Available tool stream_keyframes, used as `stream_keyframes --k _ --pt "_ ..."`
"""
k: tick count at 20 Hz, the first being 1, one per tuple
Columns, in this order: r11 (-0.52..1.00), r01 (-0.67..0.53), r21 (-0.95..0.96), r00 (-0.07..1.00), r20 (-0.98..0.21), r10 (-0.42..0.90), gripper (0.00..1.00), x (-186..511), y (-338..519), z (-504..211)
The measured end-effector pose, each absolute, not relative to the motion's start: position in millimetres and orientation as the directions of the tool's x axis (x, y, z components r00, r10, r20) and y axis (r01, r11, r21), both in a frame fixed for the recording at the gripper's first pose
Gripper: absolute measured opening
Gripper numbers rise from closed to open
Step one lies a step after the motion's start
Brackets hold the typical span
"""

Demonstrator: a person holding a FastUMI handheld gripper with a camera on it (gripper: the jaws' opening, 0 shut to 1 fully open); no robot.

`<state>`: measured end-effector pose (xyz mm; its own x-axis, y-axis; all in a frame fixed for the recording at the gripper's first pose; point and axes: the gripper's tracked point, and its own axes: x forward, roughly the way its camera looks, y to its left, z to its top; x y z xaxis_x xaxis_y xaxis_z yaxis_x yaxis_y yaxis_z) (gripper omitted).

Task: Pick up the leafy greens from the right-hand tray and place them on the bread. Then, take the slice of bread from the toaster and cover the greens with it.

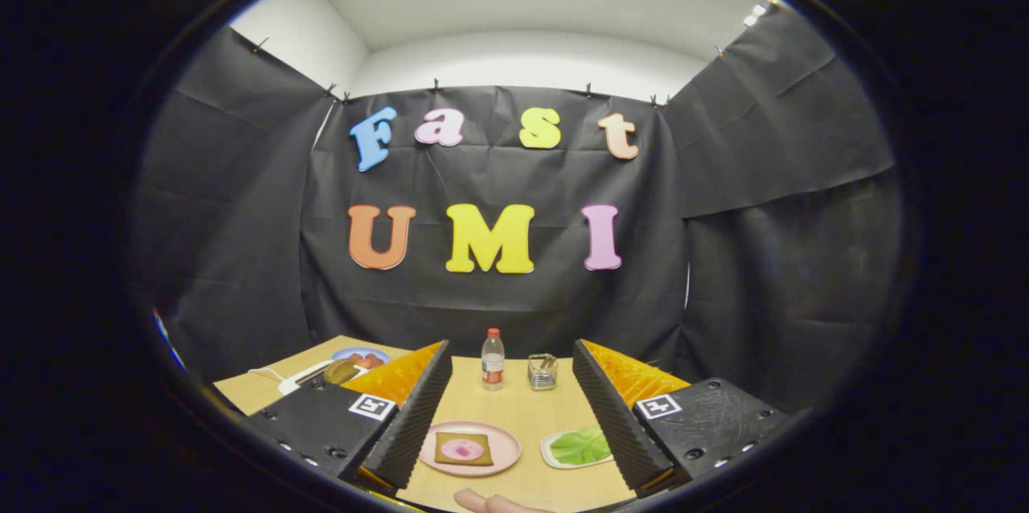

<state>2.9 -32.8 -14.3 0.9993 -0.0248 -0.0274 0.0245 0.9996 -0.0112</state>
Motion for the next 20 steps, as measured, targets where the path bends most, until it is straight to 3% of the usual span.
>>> stream_keyframes --k 13,16,20 --pt "0.996 0.068 -0.064 0.986 -0.15 -0.077 0.93 64 -94 -107" --pt "0.995 0.053 -0.085 0.972 -0.223 -0.071 0.93 91 -120 -154" --pt "0.981 0.148 -0.129 0.918 -0.352 -0.184 0.95 130 -190 -226"
